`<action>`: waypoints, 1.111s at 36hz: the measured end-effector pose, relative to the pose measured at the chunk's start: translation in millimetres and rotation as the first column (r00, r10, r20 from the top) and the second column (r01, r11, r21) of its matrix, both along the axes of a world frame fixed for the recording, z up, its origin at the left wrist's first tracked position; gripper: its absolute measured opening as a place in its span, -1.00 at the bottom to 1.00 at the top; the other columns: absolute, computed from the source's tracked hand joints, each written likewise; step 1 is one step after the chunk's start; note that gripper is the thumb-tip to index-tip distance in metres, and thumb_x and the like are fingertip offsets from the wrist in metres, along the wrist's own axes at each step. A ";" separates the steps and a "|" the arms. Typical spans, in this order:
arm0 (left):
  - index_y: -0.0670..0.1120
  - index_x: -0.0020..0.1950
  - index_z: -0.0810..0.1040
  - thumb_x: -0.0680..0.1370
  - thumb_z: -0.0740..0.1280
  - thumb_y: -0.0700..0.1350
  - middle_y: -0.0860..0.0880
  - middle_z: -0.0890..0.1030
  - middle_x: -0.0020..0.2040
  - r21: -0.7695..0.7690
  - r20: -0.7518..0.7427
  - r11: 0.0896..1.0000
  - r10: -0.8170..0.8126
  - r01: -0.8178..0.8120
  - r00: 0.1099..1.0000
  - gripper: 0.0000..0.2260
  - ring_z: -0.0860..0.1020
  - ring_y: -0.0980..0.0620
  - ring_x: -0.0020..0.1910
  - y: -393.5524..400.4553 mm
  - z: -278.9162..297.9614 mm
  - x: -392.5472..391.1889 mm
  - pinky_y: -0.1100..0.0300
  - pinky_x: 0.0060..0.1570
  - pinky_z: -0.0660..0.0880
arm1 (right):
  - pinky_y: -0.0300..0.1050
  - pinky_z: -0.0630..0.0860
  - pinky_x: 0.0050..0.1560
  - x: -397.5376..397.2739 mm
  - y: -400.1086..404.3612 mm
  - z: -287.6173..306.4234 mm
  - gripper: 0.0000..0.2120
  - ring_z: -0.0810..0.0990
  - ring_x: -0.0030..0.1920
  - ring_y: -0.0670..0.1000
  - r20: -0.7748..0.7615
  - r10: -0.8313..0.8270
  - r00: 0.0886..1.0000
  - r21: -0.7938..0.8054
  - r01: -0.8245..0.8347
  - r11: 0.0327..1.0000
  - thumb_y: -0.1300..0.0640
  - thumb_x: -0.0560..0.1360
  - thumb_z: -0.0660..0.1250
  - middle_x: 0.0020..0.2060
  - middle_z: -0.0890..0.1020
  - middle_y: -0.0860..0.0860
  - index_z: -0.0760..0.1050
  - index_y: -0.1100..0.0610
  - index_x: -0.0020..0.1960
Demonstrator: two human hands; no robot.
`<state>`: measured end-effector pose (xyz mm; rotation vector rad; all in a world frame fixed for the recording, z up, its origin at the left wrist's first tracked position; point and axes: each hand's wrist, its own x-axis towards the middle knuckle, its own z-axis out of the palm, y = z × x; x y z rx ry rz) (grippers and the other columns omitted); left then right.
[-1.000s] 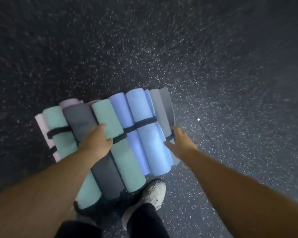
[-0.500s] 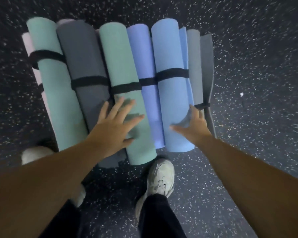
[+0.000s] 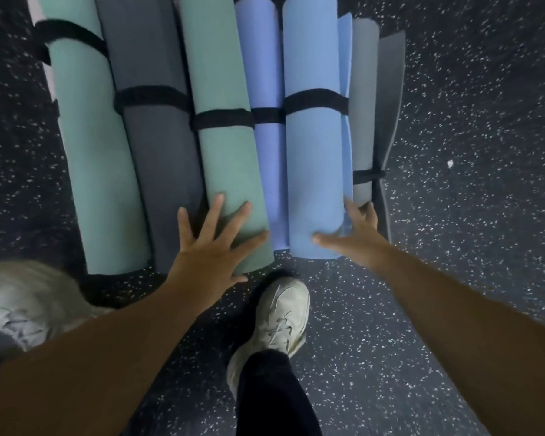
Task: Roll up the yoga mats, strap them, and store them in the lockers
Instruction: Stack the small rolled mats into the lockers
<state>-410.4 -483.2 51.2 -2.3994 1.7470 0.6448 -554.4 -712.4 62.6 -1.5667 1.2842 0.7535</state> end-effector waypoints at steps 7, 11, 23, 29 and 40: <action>0.19 0.44 0.36 0.17 0.57 0.19 -0.11 0.21 0.53 -0.112 0.100 0.994 0.005 0.007 0.995 -0.13 0.16 -0.39 0.47 4.8 -18.3 -3.2 -0.59 0.19 0.01 | 0.32 0.20 0.44 -1.6 3.0 -21.3 0.00 0.03 0.55 0.17 0.133 -0.243 0.961 -0.060 0.253 0.966 -0.47 0.00 0.53 0.54 -0.22 -0.16 0.29 -0.39 0.40; 0.18 0.44 0.32 0.21 0.53 0.20 -0.10 0.22 0.52 -0.149 0.164 0.988 -0.006 0.030 0.986 -0.17 0.19 -0.40 0.46 13.4 -24.7 -0.8 -0.57 0.21 0.01 | 0.31 0.12 0.47 1.0 17.8 -26.3 0.01 -0.09 0.56 0.09 0.197 -0.207 0.958 -0.116 0.232 0.966 -0.49 -0.05 0.43 0.54 -0.15 -0.21 0.29 -0.38 0.40; 0.16 0.45 0.31 0.21 0.57 0.12 -0.15 0.23 0.53 -0.148 0.225 0.983 0.140 -0.108 0.964 -0.15 0.15 -0.46 0.45 28.2 -32.4 103.6 -0.56 0.23 -0.01 | 0.18 -0.06 0.47 151.8 22.1 -17.5 -0.04 -0.10 0.53 0.09 0.277 0.090 0.957 -0.225 -0.027 0.974 -0.46 0.05 0.31 0.55 -0.02 -0.13 0.21 -0.34 0.44; 0.12 0.41 0.34 0.18 0.60 0.10 -0.21 0.26 0.49 -0.215 0.271 0.971 0.162 -0.104 0.949 -0.16 0.24 -0.50 0.39 29.9 -40.5 189.5 -0.58 0.18 0.09 | 0.13 0.03 0.52 238.5 18.3 -32.5 -0.08 0.03 0.53 0.11 0.324 0.111 0.939 -0.255 -0.026 0.967 -0.45 0.09 0.35 0.55 0.02 -0.05 0.29 -0.30 0.43; 0.11 0.36 0.33 -0.01 0.66 0.10 -0.15 0.29 0.44 -0.304 0.291 0.947 0.192 -0.099 0.937 0.00 0.32 -0.43 0.37 17.9 -45.0 249.2 -0.57 0.06 0.23 | 0.03 0.51 0.13 288.8 6.9 -30.6 -0.21 0.53 0.06 0.11 0.179 0.394 0.901 -0.446 -0.283 0.849 -0.56 0.27 0.21 0.18 0.48 0.09 0.39 -0.08 0.32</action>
